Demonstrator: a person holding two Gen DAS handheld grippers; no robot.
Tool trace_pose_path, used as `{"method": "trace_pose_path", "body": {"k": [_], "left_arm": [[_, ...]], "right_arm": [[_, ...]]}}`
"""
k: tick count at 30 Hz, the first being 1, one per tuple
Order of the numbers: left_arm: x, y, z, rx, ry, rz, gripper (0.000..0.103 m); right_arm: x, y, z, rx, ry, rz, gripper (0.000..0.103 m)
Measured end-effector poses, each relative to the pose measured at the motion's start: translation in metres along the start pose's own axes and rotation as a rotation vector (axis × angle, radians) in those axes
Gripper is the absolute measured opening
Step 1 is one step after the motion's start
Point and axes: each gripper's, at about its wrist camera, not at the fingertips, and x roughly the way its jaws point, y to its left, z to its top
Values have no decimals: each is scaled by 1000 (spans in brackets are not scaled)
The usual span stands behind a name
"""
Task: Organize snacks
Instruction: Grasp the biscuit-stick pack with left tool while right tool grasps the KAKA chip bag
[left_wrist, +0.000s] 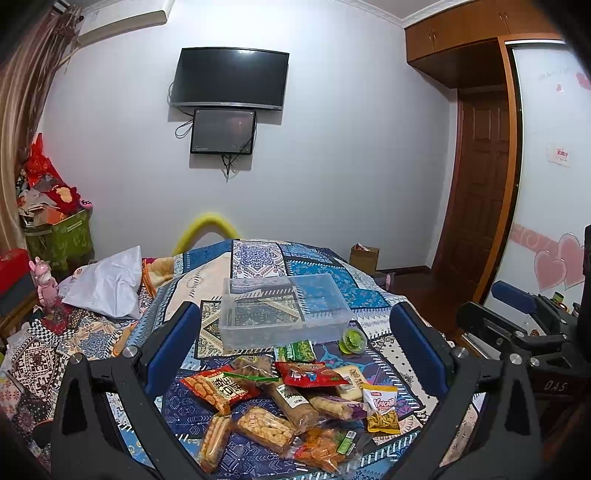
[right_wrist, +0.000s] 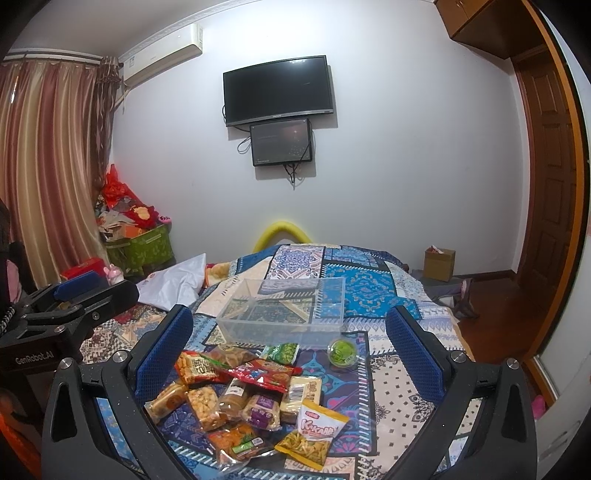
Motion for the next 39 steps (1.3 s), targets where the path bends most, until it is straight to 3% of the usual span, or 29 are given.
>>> {"method": "trace_pose_path", "body": {"k": [14,18,27,34,39], "left_arm": [[12,7,-6,21,22,30,103],[31,22,-14,0,89,31,103],[76,46,-53,3,265,62,103],[109,88,-88,-69,456,80,81],[123,113,-113,-92,546,119,77]], "right_arm": [[9,-4,-4,9,22,11,103],[21,-11,-12,10,67,-1,103],[65,-29,-52,20,262,-26,103],[93,-45,-81,23,409,-73,103],[106,-56,-101,62,491,-70,98]]}}
